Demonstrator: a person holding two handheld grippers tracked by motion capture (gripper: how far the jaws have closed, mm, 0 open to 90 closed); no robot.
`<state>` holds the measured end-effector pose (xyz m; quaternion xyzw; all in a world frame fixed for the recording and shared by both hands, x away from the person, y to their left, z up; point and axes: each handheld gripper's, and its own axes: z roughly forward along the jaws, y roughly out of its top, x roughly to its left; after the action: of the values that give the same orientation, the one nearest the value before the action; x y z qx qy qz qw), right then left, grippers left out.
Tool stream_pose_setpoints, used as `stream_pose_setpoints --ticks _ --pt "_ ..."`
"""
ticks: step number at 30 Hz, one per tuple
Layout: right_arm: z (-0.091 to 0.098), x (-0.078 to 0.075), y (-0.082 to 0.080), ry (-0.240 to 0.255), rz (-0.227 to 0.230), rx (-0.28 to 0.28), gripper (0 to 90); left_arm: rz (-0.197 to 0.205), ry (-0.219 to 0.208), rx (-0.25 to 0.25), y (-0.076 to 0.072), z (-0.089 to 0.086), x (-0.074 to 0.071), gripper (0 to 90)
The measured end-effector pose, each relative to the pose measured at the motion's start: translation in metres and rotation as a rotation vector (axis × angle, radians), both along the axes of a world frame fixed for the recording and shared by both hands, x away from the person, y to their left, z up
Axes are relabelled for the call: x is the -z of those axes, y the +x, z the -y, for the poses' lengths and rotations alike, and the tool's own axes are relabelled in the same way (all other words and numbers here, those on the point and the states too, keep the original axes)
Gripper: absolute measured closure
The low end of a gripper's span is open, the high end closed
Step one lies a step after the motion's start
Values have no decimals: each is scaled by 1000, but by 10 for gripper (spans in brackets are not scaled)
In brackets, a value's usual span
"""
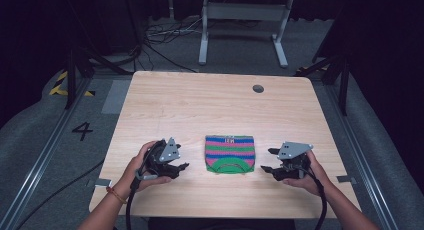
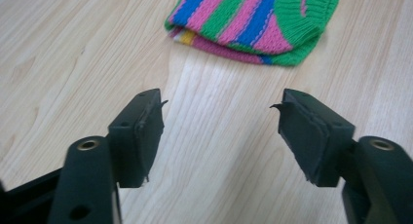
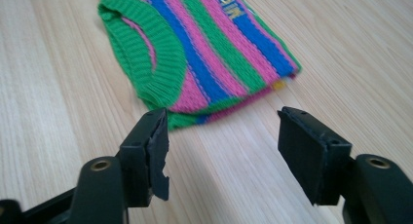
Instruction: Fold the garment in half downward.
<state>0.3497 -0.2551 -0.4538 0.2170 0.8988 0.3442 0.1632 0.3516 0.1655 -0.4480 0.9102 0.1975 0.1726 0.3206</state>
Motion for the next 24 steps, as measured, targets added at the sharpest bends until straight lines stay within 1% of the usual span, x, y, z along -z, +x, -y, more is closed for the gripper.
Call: stream_pose_setpoints --ticks 3,4,6,7,9,10,12,13,15,17,18,20,22,23,24 --pt "12 1 -1 -2 0 27 314 -2 14 -26 -1 -9 2 283" --pt "16 1 -2 -3 -2 36 300 -10 12 -34 -2 -14 2 265" --pt "23 1 -3 -6 1 51 288 -8 18 -43 -4 -20 2 248" --pt "27 2 -4 -12 0 59 284 -7 15 -50 -5 -24 2 240" --pt "33 3 -5 -35 14 83 272 -11 17 -57 -7 -31 1 235" --pt "33 3 -5 -35 14 83 272 -11 17 -57 -7 -31 1 230" --pt "41 4 -8 -35 11 92 264 -6 27 -70 -10 -38 2 225" --pt "47 4 -10 -39 13 107 257 -6 36 -74 -11 -42 2 219" --pt "50 5 -11 -41 14 118 254 -9 47 -89 -13 -49 4 217" --pt "57 7 -12 -35 10 133 250 -12 78 -94 -15 -56 6 213" --pt "62 8 -14 -38 11 145 247 -11 79 -102 -16 -59 8 208" --pt "70 12 -16 -53 15 167 242 -35 72 -120 -17 -66 12 206" --pt "79 15 -20 -52 10 186 227 -44 87 -132 -17 -70 15 206" --pt "83 16 -21 -49 5 195 222 -50 87 -136 -17 -71 17 206" --pt "87 18 -23 -47 8 202 222 -53 96 -134 -18 -73 18 205"
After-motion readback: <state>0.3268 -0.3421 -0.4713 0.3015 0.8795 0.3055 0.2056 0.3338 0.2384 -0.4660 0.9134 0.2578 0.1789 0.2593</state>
